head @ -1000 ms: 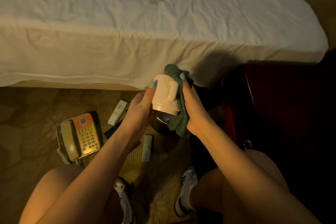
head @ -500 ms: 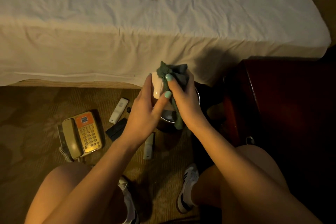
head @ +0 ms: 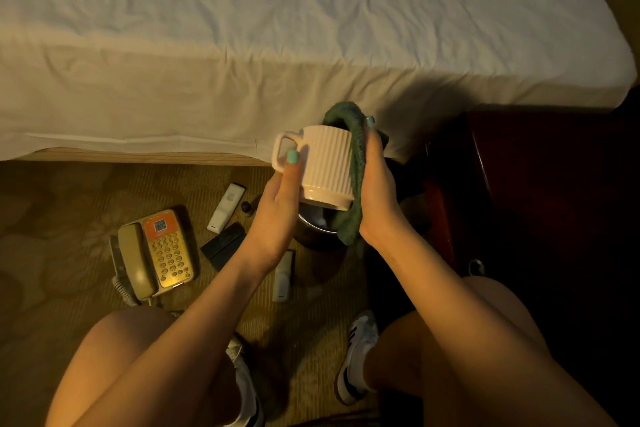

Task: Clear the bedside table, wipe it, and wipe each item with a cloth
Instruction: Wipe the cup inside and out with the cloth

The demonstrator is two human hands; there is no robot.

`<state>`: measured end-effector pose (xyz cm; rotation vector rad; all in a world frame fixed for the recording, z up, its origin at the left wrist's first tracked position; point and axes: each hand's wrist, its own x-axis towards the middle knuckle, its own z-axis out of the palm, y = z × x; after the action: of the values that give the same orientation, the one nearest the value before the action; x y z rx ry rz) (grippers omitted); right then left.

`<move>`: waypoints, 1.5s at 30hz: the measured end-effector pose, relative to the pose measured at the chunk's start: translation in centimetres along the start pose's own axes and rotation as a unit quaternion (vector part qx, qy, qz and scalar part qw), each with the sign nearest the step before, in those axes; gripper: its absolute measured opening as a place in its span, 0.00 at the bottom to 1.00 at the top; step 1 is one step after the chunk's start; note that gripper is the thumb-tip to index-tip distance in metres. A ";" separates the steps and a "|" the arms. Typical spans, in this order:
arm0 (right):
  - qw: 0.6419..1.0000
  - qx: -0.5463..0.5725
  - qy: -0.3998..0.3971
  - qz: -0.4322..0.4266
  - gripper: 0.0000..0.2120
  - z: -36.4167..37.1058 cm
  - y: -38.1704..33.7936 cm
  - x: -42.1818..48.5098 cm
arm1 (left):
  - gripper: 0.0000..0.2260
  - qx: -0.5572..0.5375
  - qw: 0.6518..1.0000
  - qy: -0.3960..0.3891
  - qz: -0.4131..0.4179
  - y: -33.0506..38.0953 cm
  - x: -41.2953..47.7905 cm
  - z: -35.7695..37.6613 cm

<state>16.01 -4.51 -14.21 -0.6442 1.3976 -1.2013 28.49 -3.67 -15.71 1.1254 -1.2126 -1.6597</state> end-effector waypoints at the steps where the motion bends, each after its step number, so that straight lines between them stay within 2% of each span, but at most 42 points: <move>1: 1.000 0.008 0.001 0.003 0.23 -0.1 -0.1 -0.1 | 0.18 -0.023 1.000 0.007 -0.016 0.0 0.1 0.1; 4: 0.998 0.003 -0.018 -0.054 0.16 -0.1 -0.1 -0.3 | 0.18 -0.094 0.993 0.032 -0.062 0.1 0.6 0.4; 7: 0.992 -0.007 -0.025 -0.122 0.04 0.0 -0.3 -0.7 | 0.19 -0.135 0.985 0.034 -0.101 0.7 0.9 0.6; 9: 0.989 -0.007 0.027 -0.148 0.01 -0.2 -0.5 -0.9 | 0.19 -0.130 0.985 0.019 -0.112 0.9 0.8 0.8; 11: 0.980 -0.018 0.103 -0.167 0.08 -0.4 -0.3 -0.6 | 0.19 -0.118 0.986 0.021 -0.120 0.8 0.7 0.8; 15: 0.974 -0.049 0.162 -0.152 0.16 -0.2 -0.2 -0.2 | 0.28 -0.012 0.996 0.048 -0.071 -0.2 0.7 0.4; 18: 0.969 -0.075 0.203 -0.121 0.15 -0.2 -0.1 0.7 | 0.29 0.064 0.998 0.015 -0.005 -0.5 0.6 0.4; 20: 0.968 -0.085 0.214 -0.101 0.10 -0.2 -0.2 1.2 | 0.30 0.136 0.991 0.007 -0.006 -0.5 0.5 0.5; 22: 0.971 -0.090 0.198 -0.101 0.10 -0.2 -0.3 0.9 | 0.30 0.121 0.992 0.011 -0.021 -0.6 0.4 0.6; 25: 0.976 -0.092 0.111 -0.160 0.22 0.1 -0.4 -0.4 | 0.25 -0.050 0.994 0.042 -0.083 -0.3 0.4 0.5; 27: 0.974 -0.093 0.054 -0.199 0.23 0.6 -0.2 -0.9 | 0.23 -0.119 0.987 0.062 -0.089 -0.1 0.6 0.4; 30: 0.958 -0.100 0.068 -0.259 0.23 1.1 -0.4 -1.2 | 0.26 -0.169 0.980 0.071 -0.081 -0.1 0.9 0.4; 35: 0.978 -0.052 -0.022 -0.200 0.21 0.7 -0.4 -1.1 | 0.32 -0.204 0.973 0.093 -0.054 0.7 1.4 0.2; 36: 0.973 -0.060 -0.024 -0.222 0.23 0.6 -0.3 -1.3 | 0.32 -0.203 0.974 0.090 -0.047 0.7 1.5 0.0; 38: 0.952 -0.116 0.037 -0.280 0.22 0.4 -0.1 -1.9 | 0.31 -0.215 0.973 0.075 -0.044 0.7 1.4 0.0; 40: 0.911 -0.185 0.124 -0.348 0.12 0.2 -0.4 -2.0 | 0.29 -0.238 0.968 0.051 -0.060 0.6 1.1 0.1; 41: 0.888 -0.222 0.137 -0.380 0.08 -0.1 -0.5 -1.7 | 0.28 -0.250 0.965 0.036 -0.070 0.6 1.0 0.1; 43: 0.854 -0.297 0.088 -0.418 0.11 -0.8 -1.0 -1.0 | 0.25 -0.276 0.958 0.017 -0.080 0.5 0.8 0.1; 45: 0.839 -0.361 0.012 -0.407 0.18 -1.2 -1.0 -0.7 | 0.21 -0.305 0.948 0.000 -0.094 0.5 0.7 0.0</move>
<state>14.76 -3.85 -13.17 -1.9086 1.6509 -1.2749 28.32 -4.44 -15.37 0.8575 -0.5234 -1.9865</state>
